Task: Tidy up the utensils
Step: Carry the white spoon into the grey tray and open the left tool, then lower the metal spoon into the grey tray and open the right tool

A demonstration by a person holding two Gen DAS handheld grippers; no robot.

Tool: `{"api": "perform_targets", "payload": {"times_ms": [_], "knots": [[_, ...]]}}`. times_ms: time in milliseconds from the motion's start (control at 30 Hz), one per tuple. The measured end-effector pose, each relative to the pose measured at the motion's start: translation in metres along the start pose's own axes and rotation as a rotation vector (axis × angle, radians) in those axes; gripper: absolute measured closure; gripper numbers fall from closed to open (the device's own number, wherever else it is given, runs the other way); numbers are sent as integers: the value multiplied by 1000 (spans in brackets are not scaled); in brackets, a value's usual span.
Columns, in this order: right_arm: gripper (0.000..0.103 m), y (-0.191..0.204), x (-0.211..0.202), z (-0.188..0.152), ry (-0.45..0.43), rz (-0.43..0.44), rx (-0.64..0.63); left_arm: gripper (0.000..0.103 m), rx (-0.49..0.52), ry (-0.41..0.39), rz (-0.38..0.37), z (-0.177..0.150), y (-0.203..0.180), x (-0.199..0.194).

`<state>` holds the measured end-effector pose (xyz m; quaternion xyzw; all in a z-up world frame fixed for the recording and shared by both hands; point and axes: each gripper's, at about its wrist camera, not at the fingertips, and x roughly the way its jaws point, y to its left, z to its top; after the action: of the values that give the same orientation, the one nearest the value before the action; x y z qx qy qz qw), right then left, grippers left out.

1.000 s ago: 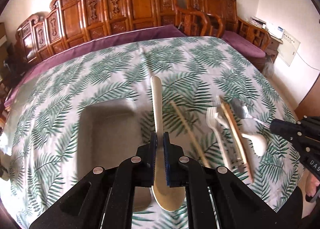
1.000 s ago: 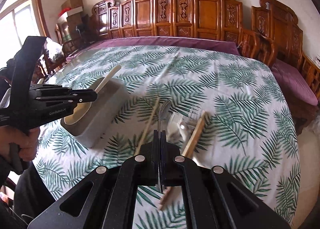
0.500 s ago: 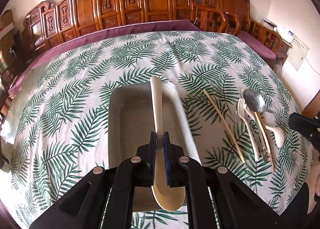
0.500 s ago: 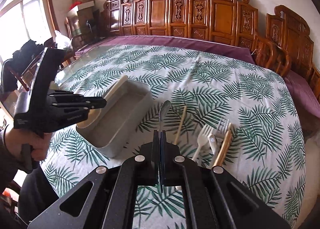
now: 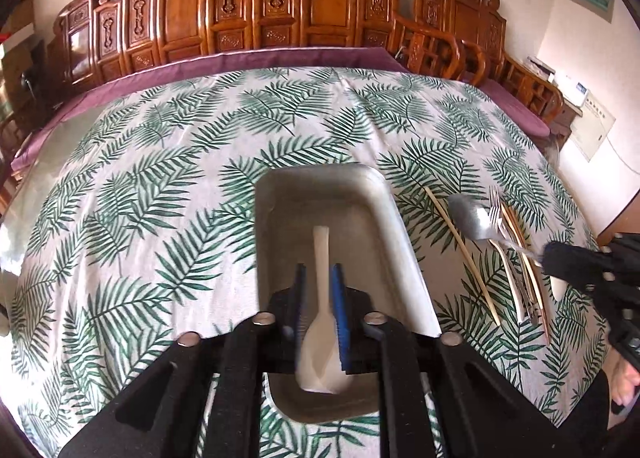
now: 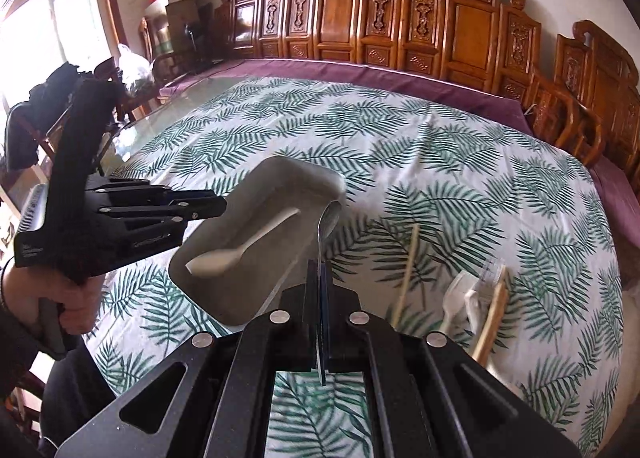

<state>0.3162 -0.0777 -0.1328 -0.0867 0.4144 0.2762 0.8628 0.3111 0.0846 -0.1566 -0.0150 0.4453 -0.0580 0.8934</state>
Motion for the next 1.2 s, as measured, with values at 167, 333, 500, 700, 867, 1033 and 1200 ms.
{"api": "perform_targets", "payload": {"times_ms": [167,333,500,700,867,1033,1200], "knots": [[101,20,22,11,17,20,-20,86,-12,-27,-4,-5,17,-18],[101,39,47,25,34,28,-32,86,-13,-50,2,-11,32,-34],[101,46,76,38,66,-2,-28,86,-11,-69,14,-17,43,-47],[101,46,105,51,104,-46,-7,86,-12,-75,22,-24,54,-58],[101,45,123,56,131,-53,17,86,-22,-79,21,-29,60,-65],[98,47,122,56,133,-8,35,86,-30,-83,25,-32,63,-70],[98,44,103,52,107,29,40,86,-17,-89,24,-33,55,-75]]}}
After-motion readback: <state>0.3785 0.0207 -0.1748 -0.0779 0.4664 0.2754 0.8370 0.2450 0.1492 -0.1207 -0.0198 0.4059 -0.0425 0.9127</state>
